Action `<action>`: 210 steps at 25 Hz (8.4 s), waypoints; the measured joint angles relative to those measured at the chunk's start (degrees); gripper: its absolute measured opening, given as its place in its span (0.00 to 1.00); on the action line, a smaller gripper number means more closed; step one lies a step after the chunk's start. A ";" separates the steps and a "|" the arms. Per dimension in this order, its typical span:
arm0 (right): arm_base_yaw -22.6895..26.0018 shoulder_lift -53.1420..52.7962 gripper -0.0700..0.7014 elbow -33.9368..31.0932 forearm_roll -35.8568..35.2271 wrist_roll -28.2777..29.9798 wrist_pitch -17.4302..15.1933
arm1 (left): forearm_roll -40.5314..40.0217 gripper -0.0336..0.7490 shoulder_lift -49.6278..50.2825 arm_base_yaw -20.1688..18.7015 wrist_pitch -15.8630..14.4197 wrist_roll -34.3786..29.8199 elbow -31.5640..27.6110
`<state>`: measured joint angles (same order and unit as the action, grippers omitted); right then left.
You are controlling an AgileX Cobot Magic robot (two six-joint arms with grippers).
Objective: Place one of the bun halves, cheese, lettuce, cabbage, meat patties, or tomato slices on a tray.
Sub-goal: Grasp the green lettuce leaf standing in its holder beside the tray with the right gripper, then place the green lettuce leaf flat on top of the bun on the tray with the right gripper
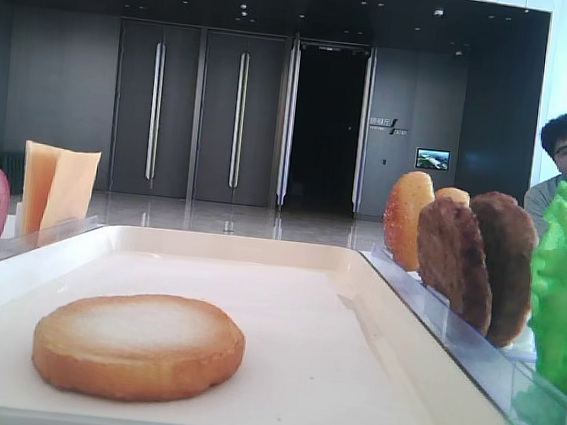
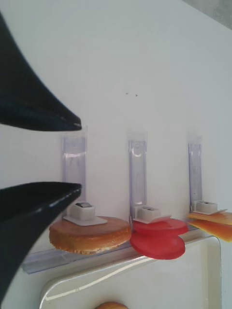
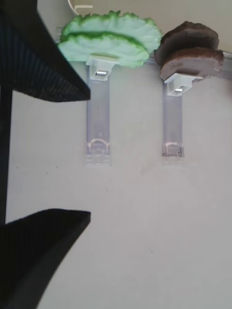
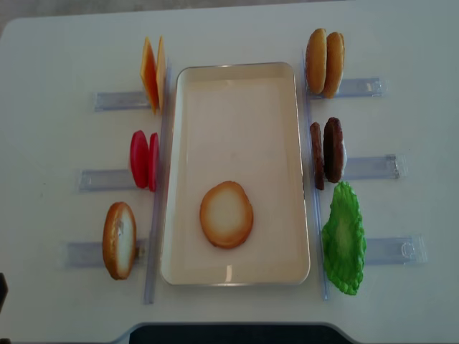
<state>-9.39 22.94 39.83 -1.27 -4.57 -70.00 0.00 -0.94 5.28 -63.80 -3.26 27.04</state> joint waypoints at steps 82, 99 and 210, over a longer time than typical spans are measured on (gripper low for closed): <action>-30.18 44.48 0.74 7.07 -4.12 -20.05 11.19 | 0.00 0.34 0.00 0.00 0.05 0.00 0.00; -30.18 49.87 0.66 7.07 -2.41 -20.05 15.18 | 0.00 0.34 0.00 0.00 0.05 0.00 0.00; -29.42 77.73 0.17 15.49 -88.52 58.29 15.38 | 0.00 0.32 0.00 0.00 0.05 0.22 0.00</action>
<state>-38.81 100.67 55.32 -89.78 53.72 -54.62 0.00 -0.94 5.28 -63.75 -3.04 27.04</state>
